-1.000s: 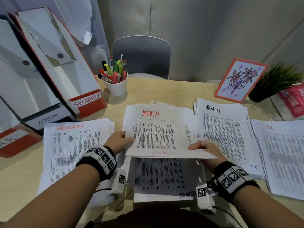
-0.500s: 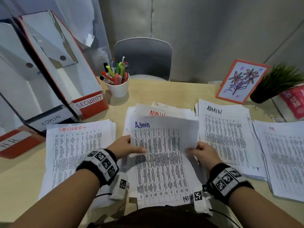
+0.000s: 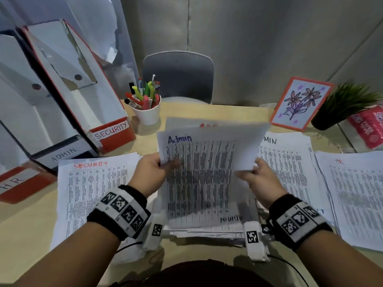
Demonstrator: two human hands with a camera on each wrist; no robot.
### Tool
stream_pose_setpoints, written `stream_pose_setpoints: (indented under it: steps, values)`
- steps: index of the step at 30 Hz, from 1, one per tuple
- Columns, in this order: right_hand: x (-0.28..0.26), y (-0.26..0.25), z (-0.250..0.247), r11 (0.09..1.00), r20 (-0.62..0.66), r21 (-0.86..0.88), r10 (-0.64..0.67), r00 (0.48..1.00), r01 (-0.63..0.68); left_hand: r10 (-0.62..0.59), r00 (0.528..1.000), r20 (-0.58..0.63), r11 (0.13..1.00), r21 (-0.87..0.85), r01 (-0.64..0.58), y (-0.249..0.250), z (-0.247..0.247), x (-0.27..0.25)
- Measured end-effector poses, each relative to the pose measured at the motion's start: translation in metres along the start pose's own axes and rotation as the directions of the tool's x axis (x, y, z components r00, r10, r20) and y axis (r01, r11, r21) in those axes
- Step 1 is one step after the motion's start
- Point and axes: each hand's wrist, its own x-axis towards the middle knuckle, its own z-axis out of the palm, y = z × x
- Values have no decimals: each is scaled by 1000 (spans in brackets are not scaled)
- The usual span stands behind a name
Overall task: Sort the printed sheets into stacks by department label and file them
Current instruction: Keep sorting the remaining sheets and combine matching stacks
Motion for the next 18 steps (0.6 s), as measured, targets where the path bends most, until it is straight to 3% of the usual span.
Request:
stream_pose_setpoints:
  steps: [4,8,11,14,18]
  values:
    - [-8,-35,-1,990,46,-34,-138,989,139,128,989,-76,988,-77,-134,24,-1,-1]
    - [-14,-47,-3,976,17,-35,-216,976,217,137,989,-62,967,-208,-147,28,10,-4]
    - [-17,-34,-2,979,33,-81,-183,983,185,107,994,-2,988,-115,-107,14,18,-7]
    - [-22,-13,0,959,99,-234,-141,985,160,66,996,62,998,-3,-66,0,24,-10]
    - [-30,0,4,915,120,-375,-109,987,146,10,997,82,1000,-18,-9,-9,30,-19]
